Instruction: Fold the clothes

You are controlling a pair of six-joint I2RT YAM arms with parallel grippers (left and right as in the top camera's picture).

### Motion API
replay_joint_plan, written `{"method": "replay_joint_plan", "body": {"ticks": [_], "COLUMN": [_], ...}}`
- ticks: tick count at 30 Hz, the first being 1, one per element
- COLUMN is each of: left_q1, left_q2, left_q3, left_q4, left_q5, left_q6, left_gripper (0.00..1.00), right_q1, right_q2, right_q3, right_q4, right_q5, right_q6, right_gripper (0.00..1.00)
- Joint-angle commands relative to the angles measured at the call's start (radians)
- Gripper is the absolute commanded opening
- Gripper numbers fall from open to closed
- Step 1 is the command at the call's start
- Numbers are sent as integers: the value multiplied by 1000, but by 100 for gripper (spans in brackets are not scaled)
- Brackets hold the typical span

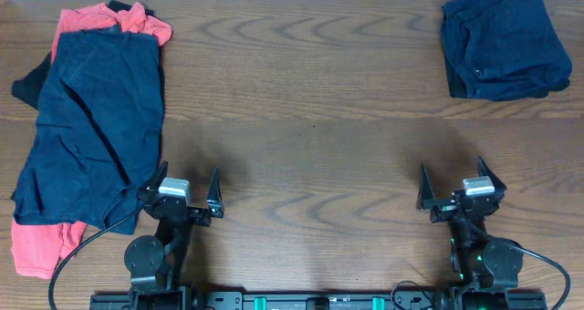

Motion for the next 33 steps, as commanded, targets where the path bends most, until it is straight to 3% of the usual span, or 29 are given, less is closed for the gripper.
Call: {"method": "replay_joint_plan", "body": {"ticks": [1, 9, 17, 22, 28, 33], "left_q1": [2, 2, 1, 1, 2, 32], "left_q2": [61, 430, 868, 1069, 1202, 1270], "left_q3": [62, 364, 791, 978, 998, 1029], "left_q4": [-21, -113, -407, -571, -469, -337], "left_q5": [46, 46, 47, 63, 64, -59], "left_q6": [-23, -23, -23, -3, -1, -56], "left_gripper": [98, 98, 98, 97, 98, 98], "right_q1": [8, 8, 8, 8, 9, 9], "right_q2": [16, 241, 669, 980, 1335, 1458], "right_q3": [24, 225, 580, 852, 1185, 1247], "right_q4": [13, 13, -35, -204, -508, -495], "right_q5": [-20, -13, -169, -215, -274, -312], "right_q6": [19, 92, 168, 167, 167, 178], "right_gripper": [99, 99, 99, 99, 99, 99]}}
